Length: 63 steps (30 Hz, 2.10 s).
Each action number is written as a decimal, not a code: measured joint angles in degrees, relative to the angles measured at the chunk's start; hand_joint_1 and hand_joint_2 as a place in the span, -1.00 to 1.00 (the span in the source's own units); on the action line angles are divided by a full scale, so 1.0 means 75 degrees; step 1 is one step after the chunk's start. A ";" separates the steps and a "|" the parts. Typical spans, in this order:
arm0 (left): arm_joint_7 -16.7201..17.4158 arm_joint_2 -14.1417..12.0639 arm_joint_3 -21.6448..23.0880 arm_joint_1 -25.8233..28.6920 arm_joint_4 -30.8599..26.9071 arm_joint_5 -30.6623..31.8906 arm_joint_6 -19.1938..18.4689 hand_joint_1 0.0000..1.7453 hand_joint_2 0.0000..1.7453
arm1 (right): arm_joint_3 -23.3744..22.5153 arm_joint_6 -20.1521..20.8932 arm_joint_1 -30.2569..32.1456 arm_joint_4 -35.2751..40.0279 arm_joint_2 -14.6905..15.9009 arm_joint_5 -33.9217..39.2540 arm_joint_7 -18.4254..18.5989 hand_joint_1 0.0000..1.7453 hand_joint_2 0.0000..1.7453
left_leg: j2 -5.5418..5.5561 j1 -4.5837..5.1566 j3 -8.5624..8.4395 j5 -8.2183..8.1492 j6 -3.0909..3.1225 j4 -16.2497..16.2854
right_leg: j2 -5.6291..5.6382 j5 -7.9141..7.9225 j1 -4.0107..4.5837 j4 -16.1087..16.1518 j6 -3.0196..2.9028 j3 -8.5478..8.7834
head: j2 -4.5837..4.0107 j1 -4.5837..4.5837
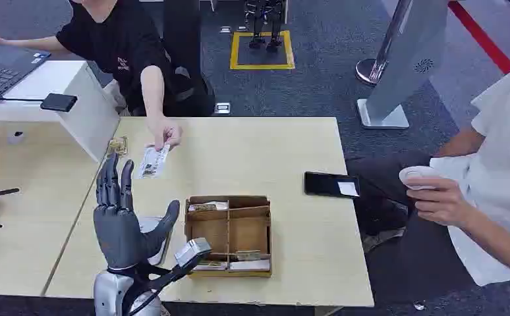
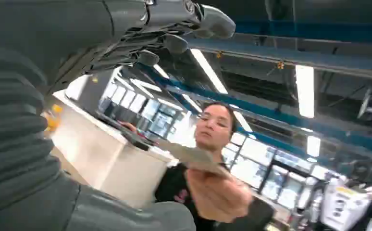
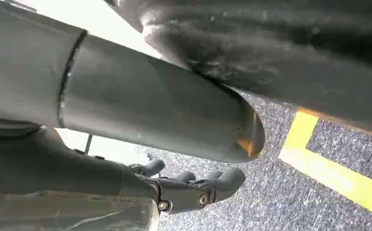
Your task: Pass the card to the sensor for recognition and then transmit it.
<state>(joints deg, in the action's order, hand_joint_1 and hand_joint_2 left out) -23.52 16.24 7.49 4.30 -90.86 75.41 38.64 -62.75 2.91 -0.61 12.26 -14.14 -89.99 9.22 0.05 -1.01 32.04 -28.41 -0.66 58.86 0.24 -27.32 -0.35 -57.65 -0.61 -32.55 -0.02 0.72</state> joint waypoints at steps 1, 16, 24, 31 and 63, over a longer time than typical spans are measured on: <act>-0.0020 0.0020 -0.0073 0.0015 0.0000 0.0061 0.0003 -1.00 1.00 | 0.0000 0.0000 -0.0001 -0.0003 0.0000 0.0000 0.0000 -1.00 -1.00 | 0.0000 0.0000 0.0001 0.0000 0.0000 0.0000 | -0.0001 0.0000 0.0000 0.0000 0.0000 -0.0001 | -0.0003 0.0000; 0.3049 -0.0239 0.0254 -0.0315 -0.0233 0.1851 0.0012 -0.72 1.00 | 0.0073 -0.0050 -0.0036 -0.0047 0.0000 0.0000 0.0003 -1.00 -1.00 | 0.0002 0.0000 0.0002 0.0001 0.0000 0.0003 | -0.0002 0.0002 0.0000 0.0000 0.0001 0.0001 | -0.0003 -0.0003; 0.3669 -0.0697 0.0752 -0.0475 -0.0262 0.1938 0.0012 -0.22 1.00 | 0.0140 -0.0070 -0.0034 -0.0047 0.0000 0.0000 0.0003 -1.00 -1.00 | 0.0002 0.0000 0.0002 0.0001 0.0000 0.0003 | -0.0001 0.0001 0.0000 0.0000 0.0001 0.0000 | -0.0003 0.0000; 0.3908 -0.0959 0.1006 -0.0521 -0.0265 0.1938 0.0012 1.00 1.00 | 0.0163 -0.0079 -0.0030 -0.0047 0.0000 0.0000 -0.0012 -1.00 -1.00 | 0.0002 0.0000 0.0002 0.0001 0.0000 0.0003 | 0.0000 0.0001 0.0000 0.0000 0.0001 0.0000 | 0.0000 -0.0003; 0.3885 -0.1872 0.2271 -0.0297 -0.0367 0.1941 0.0012 1.00 1.00 | 0.0172 -0.0079 0.0009 -0.0047 0.0000 0.0099 -0.0160 -1.00 -1.00 | 0.0001 -0.0001 0.0004 0.0000 0.0001 0.0003 | 0.0000 0.0000 0.0001 0.0000 0.0002 -0.0001 | 0.0000 -0.0003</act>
<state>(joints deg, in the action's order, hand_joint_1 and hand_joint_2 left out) 5.62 2.20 24.53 2.08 -93.61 89.96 38.73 -61.46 2.32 -0.54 11.91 -14.14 -89.24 8.02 0.06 -1.02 32.08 -28.41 -0.65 58.89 0.24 -27.32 -0.34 -57.65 -0.60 -32.56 -0.02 0.70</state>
